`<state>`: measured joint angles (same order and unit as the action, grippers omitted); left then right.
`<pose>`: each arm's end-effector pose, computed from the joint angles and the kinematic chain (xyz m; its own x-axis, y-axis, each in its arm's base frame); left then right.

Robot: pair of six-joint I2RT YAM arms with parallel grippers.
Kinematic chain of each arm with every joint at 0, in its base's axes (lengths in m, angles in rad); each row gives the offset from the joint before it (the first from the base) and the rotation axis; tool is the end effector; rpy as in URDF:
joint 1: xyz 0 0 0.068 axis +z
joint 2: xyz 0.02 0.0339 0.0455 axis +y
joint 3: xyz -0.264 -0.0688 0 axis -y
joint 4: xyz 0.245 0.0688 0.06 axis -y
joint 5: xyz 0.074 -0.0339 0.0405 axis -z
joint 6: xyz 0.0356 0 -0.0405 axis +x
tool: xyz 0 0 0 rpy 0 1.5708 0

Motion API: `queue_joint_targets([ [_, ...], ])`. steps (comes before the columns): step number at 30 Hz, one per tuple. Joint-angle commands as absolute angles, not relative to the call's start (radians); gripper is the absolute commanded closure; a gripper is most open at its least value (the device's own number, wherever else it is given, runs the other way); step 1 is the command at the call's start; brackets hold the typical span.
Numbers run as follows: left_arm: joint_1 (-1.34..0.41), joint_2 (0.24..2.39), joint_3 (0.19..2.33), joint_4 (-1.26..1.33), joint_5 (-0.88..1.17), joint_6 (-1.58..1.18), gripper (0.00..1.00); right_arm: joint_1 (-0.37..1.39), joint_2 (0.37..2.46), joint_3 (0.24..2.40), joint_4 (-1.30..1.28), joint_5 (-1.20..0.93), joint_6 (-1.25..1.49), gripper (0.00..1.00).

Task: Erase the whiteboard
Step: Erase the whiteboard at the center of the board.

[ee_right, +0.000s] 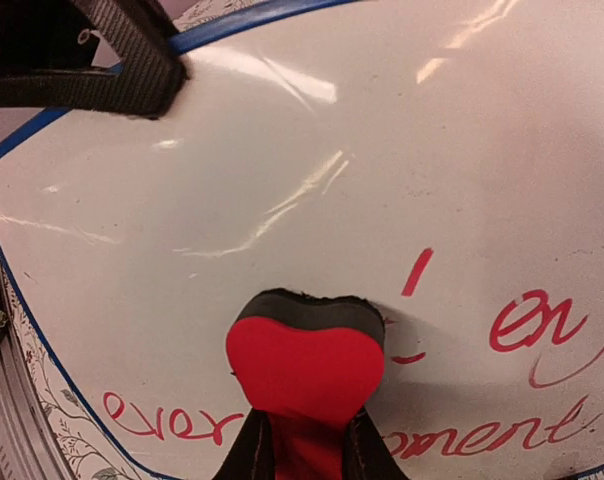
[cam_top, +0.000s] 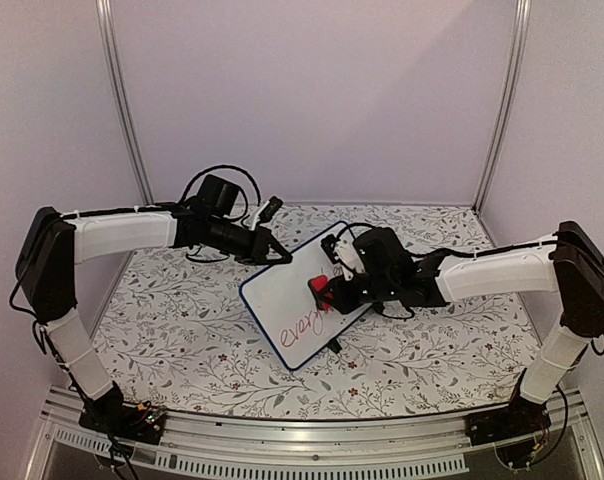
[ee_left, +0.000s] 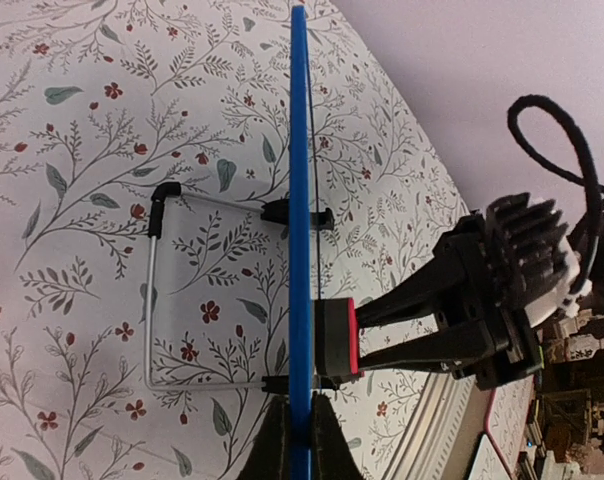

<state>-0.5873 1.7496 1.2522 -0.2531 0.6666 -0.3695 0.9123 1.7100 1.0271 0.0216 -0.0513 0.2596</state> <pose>0.3087 -0.2319 0.2396 -0.8226 0.2066 -0.5297 0.5521 0.5129 -0.6574 0.2256 0.2946 0.1996 -0.5723 -0.3208 -0.7547 -0.6909 0.6844 0.2330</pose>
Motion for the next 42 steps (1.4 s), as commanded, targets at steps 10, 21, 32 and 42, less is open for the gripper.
queue_joint_targets([
  [10, -0.605, 1.743, 1.263, -0.267, 0.703, -0.354, 1.0, 0.807, 1.702, 1.053, -0.014, 0.066, 0.372, 0.96],
  [21, -0.605, 1.743, 1.262, -0.266, 0.702, -0.352, 1.0, 0.808, 1.733, 1.129, -0.011, 0.014, 0.349, 0.96],
  [32, -0.605, 1.746, 1.264, -0.266, 0.704, -0.353, 1.0, 0.883, 1.74, 1.079, -0.031, -0.032, 0.322, 0.96],
  [42, -0.605, 1.744, 1.262, -0.267, 0.703, -0.353, 1.0, 0.913, 1.743, 1.054, -0.082, 0.042, 0.334, 0.97],
])
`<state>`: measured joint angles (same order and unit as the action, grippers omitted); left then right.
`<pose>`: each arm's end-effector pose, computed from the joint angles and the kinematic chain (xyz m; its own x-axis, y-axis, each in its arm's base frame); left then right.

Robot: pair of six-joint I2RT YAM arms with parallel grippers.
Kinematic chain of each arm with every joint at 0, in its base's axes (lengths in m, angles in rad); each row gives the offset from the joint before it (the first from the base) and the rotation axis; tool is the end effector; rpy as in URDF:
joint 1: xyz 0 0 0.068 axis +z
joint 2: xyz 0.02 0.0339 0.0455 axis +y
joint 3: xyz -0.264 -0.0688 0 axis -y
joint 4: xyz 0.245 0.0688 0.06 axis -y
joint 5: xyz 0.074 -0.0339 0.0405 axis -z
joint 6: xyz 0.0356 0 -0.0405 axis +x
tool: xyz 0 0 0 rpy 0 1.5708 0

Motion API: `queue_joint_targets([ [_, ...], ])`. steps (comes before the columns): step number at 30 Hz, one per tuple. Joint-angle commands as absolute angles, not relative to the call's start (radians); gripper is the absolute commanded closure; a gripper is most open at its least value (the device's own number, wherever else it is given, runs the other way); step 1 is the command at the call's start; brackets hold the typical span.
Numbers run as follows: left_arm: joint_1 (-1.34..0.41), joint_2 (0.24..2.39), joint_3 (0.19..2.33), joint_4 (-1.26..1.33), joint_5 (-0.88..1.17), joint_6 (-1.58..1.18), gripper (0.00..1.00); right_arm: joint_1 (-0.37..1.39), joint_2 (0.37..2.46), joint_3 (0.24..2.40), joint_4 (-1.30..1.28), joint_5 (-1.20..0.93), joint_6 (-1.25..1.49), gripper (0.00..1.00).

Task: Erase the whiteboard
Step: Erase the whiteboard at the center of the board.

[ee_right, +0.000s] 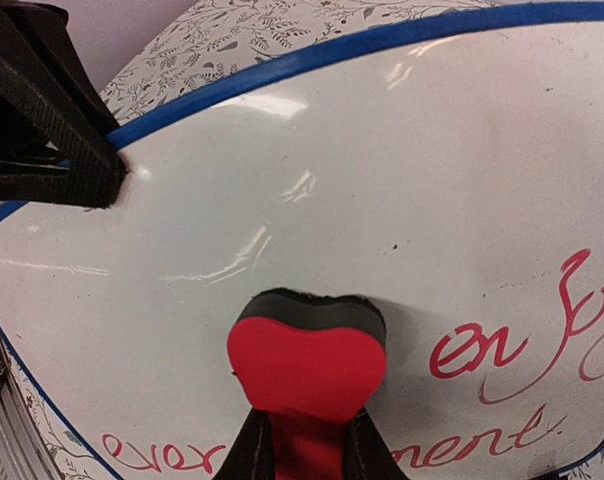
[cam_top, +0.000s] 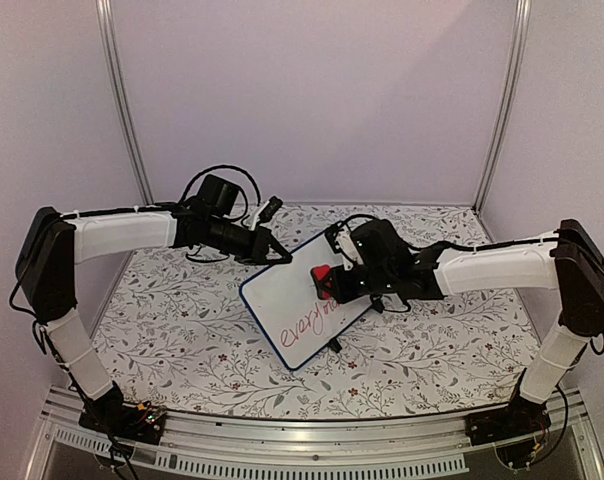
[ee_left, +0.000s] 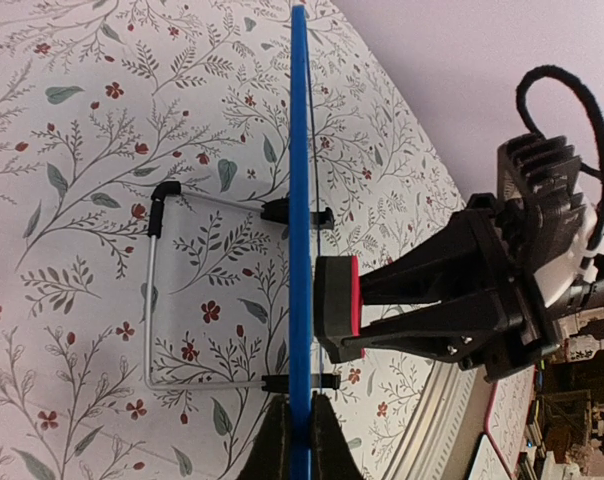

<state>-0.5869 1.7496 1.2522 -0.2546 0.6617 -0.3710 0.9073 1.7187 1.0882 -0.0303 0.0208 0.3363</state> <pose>0.3088 -0.2317 0.2394 -0.8240 0.2045 -0.5285 0.5492 0.5178 -0.6560 0.2338 0.2979 0.2114 -0.6134 -0.2490 -0.7495 -0.6093 0.7530 0.2485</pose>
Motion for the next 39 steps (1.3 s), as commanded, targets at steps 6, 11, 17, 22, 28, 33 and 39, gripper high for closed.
queue_joint_targets([
  [6, -0.605, 1.743, 1.263, -0.267, 0.704, -0.353, 1.0, 0.914, 1.74, 1.012, -0.088, 0.028, 0.34, 0.97],
  [11, -0.605, 1.743, 1.263, -0.266, 0.704, -0.353, 1.0, 0.922, 1.741, 0.991, -0.105, 0.014, 0.331, 0.97],
  [17, -0.604, 1.744, 1.264, -0.265, 0.704, -0.353, 1.0, 0.936, 1.719, 0.959, -0.113, 0.01, 0.301, 0.97],
  [22, -0.604, 1.746, 1.264, -0.265, 0.706, -0.353, 1.0, 0.943, 1.674, 0.938, -0.086, -0.03, 0.273, 0.97],
  [28, -0.605, 1.748, 1.264, -0.267, 0.705, -0.354, 1.0, 0.944, 1.69, 0.994, -0.072, -0.007, 0.257, 0.97],
  [33, -0.605, 1.746, 1.264, -0.266, 0.705, -0.353, 1.0, 0.943, 1.74, 1.064, -0.063, 0.043, 0.233, 0.97],
  [39, -0.604, 1.744, 1.264, -0.266, 0.707, -0.352, 1.0, 0.935, 1.772, 1.146, -0.057, 0.066, 0.205, 0.97],
])
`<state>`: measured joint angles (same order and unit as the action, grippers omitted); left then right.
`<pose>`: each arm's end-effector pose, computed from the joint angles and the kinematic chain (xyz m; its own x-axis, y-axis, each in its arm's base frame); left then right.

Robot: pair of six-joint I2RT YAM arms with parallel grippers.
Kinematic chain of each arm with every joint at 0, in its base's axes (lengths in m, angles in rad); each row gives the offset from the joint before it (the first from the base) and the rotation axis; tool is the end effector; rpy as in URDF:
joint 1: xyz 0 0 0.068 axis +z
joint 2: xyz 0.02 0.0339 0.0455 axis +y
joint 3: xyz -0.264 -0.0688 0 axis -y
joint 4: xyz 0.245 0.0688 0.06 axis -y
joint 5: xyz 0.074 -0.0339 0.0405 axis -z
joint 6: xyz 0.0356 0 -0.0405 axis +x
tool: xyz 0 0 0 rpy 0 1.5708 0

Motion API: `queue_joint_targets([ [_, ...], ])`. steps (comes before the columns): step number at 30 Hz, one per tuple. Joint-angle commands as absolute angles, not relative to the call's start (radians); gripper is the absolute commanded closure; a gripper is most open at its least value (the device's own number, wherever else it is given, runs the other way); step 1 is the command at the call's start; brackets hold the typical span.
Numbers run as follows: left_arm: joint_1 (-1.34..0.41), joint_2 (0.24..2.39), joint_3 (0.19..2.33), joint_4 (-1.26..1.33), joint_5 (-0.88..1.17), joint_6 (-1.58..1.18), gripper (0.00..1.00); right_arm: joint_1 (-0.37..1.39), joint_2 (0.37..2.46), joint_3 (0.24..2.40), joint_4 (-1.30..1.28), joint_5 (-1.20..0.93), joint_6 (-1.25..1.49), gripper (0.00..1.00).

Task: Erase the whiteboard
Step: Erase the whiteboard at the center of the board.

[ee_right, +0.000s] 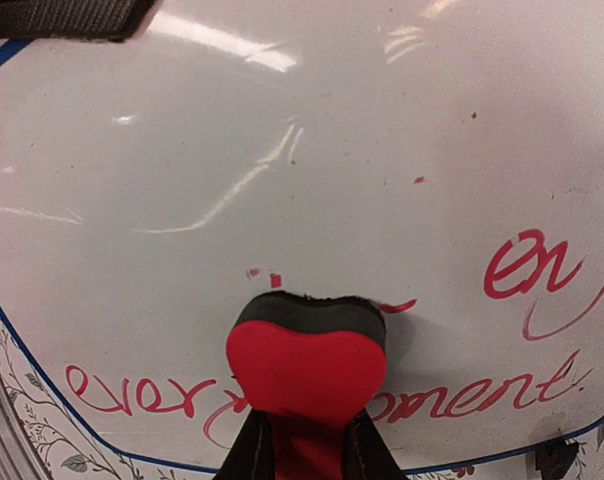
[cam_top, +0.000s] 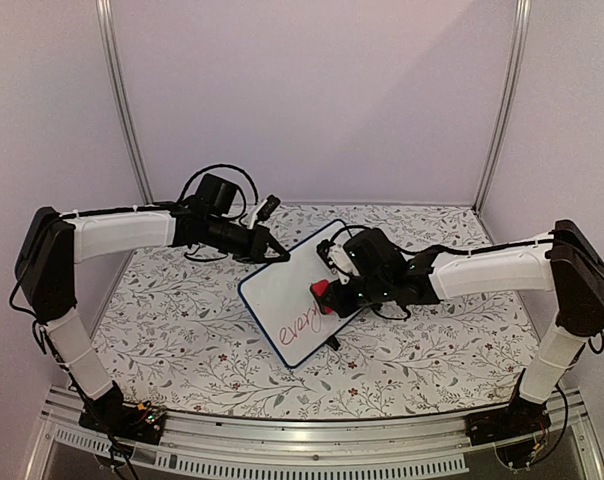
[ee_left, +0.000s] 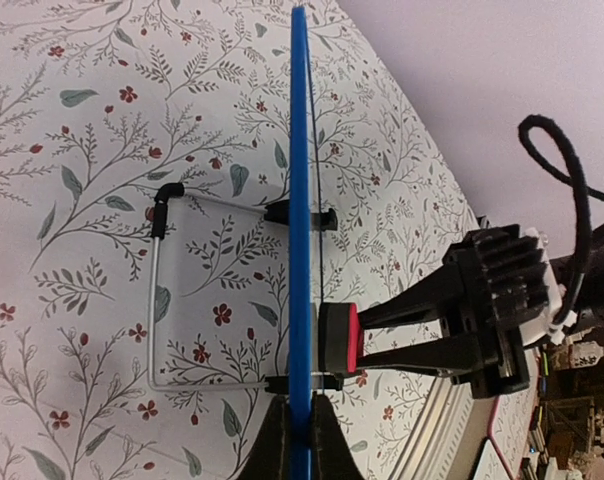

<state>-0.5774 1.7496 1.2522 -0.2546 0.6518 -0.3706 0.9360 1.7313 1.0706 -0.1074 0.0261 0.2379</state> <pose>0.3113 -0.2286 0.2392 -0.8251 0.1939 -0.5307 0.5432 0.5305 -0.6508 0.2209 0.2984 0.1950 -0.5875 -0.4004 -0.7032 -0.6743 0.7226 0.1519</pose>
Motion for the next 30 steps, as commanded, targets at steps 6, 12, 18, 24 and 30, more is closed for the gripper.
queue_joint_targets([
  [6, -0.605, 1.74, 1.264, -0.267, 0.707, -0.352, 1.0, 0.907, 1.781, 1.192, -0.051, 0.07, 0.201, 0.97],
  [12, -0.605, 1.74, 1.262, -0.266, 0.707, -0.351, 1.0, 0.897, 1.779, 1.198, -0.055, 0.062, 0.194, 0.97],
  [18, -0.606, 1.738, 1.262, -0.266, 0.707, -0.351, 1.0, 0.897, 1.764, 1.112, -0.075, 0.045, 0.197, 0.97],
  [24, -0.605, 1.74, 1.264, -0.266, 0.708, -0.352, 1.0, 0.897, 1.72, 0.989, -0.059, 0.051, 0.24, 0.97],
  [30, -0.606, 1.743, 1.262, -0.265, 0.707, -0.353, 1.0, 0.889, 1.685, 0.931, -0.04, 0.054, 0.267, 0.97],
])
